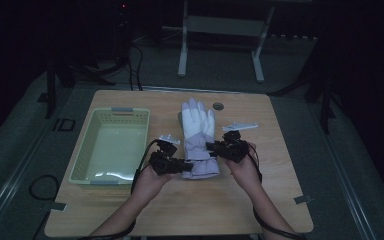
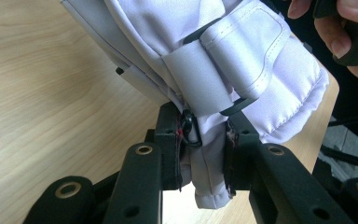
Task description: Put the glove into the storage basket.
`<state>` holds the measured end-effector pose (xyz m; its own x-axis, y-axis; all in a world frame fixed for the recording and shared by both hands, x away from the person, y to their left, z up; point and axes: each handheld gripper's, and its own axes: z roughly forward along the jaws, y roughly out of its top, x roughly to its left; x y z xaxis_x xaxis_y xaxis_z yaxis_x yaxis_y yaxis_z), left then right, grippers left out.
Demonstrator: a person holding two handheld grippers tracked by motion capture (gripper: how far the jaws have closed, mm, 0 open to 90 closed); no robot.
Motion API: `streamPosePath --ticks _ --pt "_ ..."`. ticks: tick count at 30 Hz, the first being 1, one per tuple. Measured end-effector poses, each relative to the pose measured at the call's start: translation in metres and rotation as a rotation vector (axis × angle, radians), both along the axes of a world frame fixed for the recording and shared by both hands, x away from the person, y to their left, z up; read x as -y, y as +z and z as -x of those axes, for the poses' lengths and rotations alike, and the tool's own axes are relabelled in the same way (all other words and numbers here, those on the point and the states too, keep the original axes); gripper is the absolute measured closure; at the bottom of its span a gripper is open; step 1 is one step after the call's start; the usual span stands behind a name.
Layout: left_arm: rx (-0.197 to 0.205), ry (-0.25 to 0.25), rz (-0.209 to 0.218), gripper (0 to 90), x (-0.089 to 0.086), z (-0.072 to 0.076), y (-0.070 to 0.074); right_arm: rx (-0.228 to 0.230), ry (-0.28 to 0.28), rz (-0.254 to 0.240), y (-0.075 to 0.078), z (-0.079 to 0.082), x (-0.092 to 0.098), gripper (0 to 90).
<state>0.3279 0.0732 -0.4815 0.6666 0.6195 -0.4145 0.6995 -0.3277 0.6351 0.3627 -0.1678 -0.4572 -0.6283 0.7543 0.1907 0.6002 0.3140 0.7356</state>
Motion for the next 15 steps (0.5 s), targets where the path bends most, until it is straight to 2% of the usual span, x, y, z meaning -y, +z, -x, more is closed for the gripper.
streamPosePath --ticks 6,15 --pt "-0.003 0.002 -0.021 72.2 -0.014 0.000 0.009 0.007 0.014 -0.005 0.005 -0.001 -0.013 77.4" --pt "-0.002 0.015 -0.044 72.2 -0.039 0.002 0.020 0.011 0.036 -0.025 0.013 -0.003 -0.044 77.4"
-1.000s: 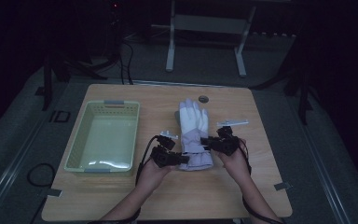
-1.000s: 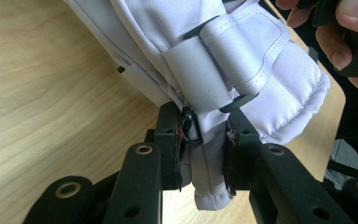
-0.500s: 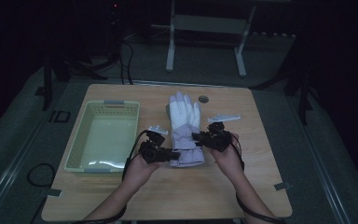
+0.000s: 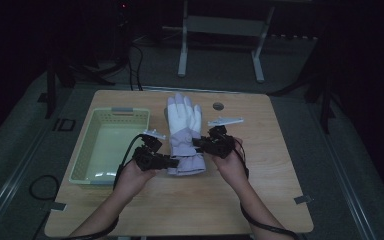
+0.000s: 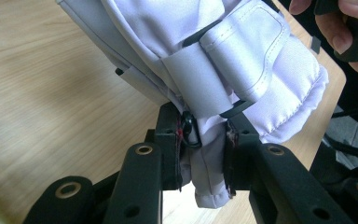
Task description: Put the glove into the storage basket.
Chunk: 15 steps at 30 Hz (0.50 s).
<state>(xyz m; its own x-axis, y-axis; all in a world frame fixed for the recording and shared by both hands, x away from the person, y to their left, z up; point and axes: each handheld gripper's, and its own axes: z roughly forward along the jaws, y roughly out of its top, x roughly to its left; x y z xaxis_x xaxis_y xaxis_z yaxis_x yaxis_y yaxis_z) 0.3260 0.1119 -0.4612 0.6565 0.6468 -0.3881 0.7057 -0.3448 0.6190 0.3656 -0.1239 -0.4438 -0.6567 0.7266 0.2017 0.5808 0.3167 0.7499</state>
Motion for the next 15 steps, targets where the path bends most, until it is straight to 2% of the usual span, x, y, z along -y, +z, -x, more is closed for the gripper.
streamPosePath --ticks 2,6,8,12,14,15 --pt "0.003 0.008 -0.008 72.2 -0.006 0.001 0.003 0.000 0.001 -0.002 0.001 0.000 -0.002 77.5" --pt "0.010 0.025 -0.018 72.2 -0.018 0.004 0.007 0.006 0.021 0.007 0.006 -0.001 -0.021 77.4" --pt "0.008 0.029 -0.019 72.2 -0.021 0.004 0.008 0.006 0.021 0.007 0.006 -0.001 -0.021 77.4" --pt "0.010 0.036 -0.028 72.2 -0.041 0.007 0.012 0.016 0.042 0.002 0.009 -0.002 -0.040 77.4" --pt "0.009 0.038 -0.028 72.2 -0.043 0.007 0.013 0.017 0.045 -0.001 0.010 -0.002 -0.043 77.4" --pt "0.010 0.038 -0.034 72.2 -0.050 0.007 0.014 0.016 0.046 -0.001 0.010 -0.002 -0.046 77.4"
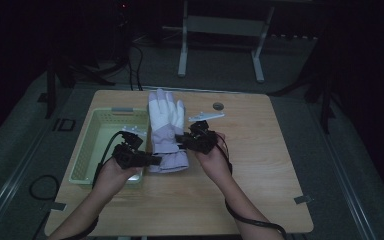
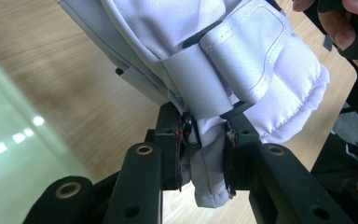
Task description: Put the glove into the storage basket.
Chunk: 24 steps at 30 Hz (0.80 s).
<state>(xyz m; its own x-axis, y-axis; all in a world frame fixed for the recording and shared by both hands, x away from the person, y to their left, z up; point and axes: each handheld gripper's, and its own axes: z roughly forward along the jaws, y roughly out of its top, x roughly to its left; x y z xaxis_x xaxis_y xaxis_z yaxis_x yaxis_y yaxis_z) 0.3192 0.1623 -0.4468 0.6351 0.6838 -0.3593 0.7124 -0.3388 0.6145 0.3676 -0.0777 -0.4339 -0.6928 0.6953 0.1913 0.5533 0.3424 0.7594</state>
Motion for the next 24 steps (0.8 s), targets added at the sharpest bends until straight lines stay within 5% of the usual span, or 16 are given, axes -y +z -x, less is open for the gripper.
streamPosePath --ticks 17,24 --pt "0.026 -0.007 -0.055 72.2 -0.062 -0.004 0.015 0.007 0.010 -0.030 0.009 -0.005 -0.067 77.5" --pt "-0.005 0.017 -0.066 72.2 -0.089 -0.006 0.010 -0.005 0.017 -0.019 0.001 -0.010 -0.103 77.6"
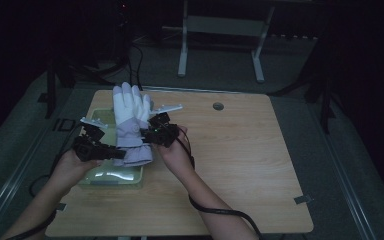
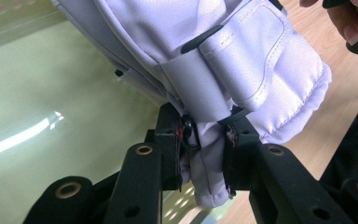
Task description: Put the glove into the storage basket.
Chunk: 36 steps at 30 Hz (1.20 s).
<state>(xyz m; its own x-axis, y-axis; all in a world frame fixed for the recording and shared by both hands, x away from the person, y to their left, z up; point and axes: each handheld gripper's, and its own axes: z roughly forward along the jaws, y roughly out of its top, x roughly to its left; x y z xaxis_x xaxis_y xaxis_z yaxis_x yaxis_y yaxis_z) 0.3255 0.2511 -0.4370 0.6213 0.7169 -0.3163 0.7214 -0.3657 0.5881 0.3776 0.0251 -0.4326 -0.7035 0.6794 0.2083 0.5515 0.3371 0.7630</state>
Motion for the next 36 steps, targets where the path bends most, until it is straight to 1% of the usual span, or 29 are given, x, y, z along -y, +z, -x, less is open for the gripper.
streamPosePath --ticks 1,2,4,6,7,10,11,12,13,14,15,16,18,19,20,21,22,24,26,28,29,31,34,35,36 --pt "0.000 0.001 -0.005 72.2 -0.003 0.000 0.000 0.000 0.000 0.000 0.000 0.000 0.000 77.6" --pt "-0.003 0.001 -0.006 72.2 -0.007 -0.001 -0.002 -0.006 0.002 0.002 -0.003 -0.001 -0.008 77.7" --pt "-0.011 0.000 -0.011 72.1 -0.015 -0.002 -0.004 -0.008 0.003 0.002 -0.004 -0.002 -0.011 77.7" --pt "-0.019 -0.003 -0.018 72.2 -0.023 -0.004 -0.006 -0.015 0.007 0.006 -0.008 -0.004 -0.024 77.7" --pt "-0.023 0.000 -0.020 72.2 -0.027 -0.005 -0.006 -0.015 0.007 0.006 -0.008 -0.004 -0.024 77.7" --pt "-0.032 0.002 -0.031 72.2 -0.038 -0.007 -0.008 -0.023 0.011 0.002 -0.012 -0.006 -0.036 77.8" --pt "-0.032 0.002 -0.031 72.1 -0.038 -0.007 -0.008 -0.023 0.011 0.002 -0.012 -0.006 -0.036 77.8" --pt "-0.045 0.005 -0.036 72.1 -0.045 -0.007 -0.010 -0.031 0.015 -0.008 -0.017 -0.006 -0.046 77.9" --pt "-0.059 0.007 -0.034 72.1 -0.050 -0.006 -0.013 -0.031 0.016 -0.008 -0.019 -0.005 -0.048 77.9" --pt "-0.059 0.007 -0.034 72.2 -0.050 -0.006 -0.013 -0.031 0.016 -0.008 -0.019 -0.005 -0.048 77.9" --pt "-0.068 0.007 -0.035 72.2 -0.053 -0.005 -0.016 -0.034 0.018 -0.008 -0.021 -0.004 -0.050 77.9" --pt "-0.080 0.013 -0.029 72.2 -0.056 -0.005 -0.020 -0.042 0.025 0.002 -0.027 -0.002 -0.056 78.0" --pt "-0.101 0.019 -0.025 72.2 -0.058 -0.006 -0.029 -0.046 0.025 0.007 -0.030 -0.002 -0.057 78.0" --pt "-0.116 0.023 -0.024 72.2 -0.058 -0.006 -0.034 -0.058 0.024 0.018 -0.034 -0.002 -0.059 78.0" --pt "-0.122 0.023 -0.029 72.1 -0.058 -0.006 -0.038 -0.070 0.027 0.039 -0.043 -0.002 -0.062 78.0" --pt "-0.138 0.023 -0.029 72.1 -0.058 -0.006 -0.042 -0.070 0.027 0.039 -0.043 -0.002 -0.062 78.0" --pt "-0.156 0.023 -0.028 72.0 -0.059 -0.007 -0.047 -0.090 0.034 0.057 -0.051 -0.002 -0.064 78.0" --pt "-0.178 0.019 -0.032 72.0 -0.060 -0.008 -0.054 -0.097 0.034 0.061 -0.054 -0.002 -0.065 78.0" --pt "-0.209 0.018 -0.039 71.8 -0.062 -0.008 -0.061 -0.100 0.040 0.086 -0.062 0.000 -0.068 78.1" --pt "-0.228 0.020 -0.043 71.6 -0.063 -0.008 -0.067 -0.110 0.052 0.114 -0.069 0.002 -0.072 78.1" --pt "-0.237 0.021 -0.046 71.6 -0.063 -0.008 -0.069 -0.110 0.052 0.114 -0.069 0.002 -0.072 78.1" --pt "-0.251 0.032 -0.054 71.3 -0.062 -0.009 -0.072 -0.121 0.050 0.130 -0.073 0.002 -0.074 78.2" --pt "-0.280 0.037 -0.078 70.6 -0.059 -0.011 -0.074 -0.115 0.057 0.158 -0.073 0.002 -0.077 78.0" --pt "-0.304 0.040 -0.082 70.3 -0.058 -0.012 -0.076 -0.125 0.063 0.169 -0.073 0.002 -0.078 77.9" --pt "-0.304 0.040 -0.082 69.7 -0.058 -0.012 -0.076 -0.133 0.066 0.182 -0.073 0.002 -0.080 77.5"
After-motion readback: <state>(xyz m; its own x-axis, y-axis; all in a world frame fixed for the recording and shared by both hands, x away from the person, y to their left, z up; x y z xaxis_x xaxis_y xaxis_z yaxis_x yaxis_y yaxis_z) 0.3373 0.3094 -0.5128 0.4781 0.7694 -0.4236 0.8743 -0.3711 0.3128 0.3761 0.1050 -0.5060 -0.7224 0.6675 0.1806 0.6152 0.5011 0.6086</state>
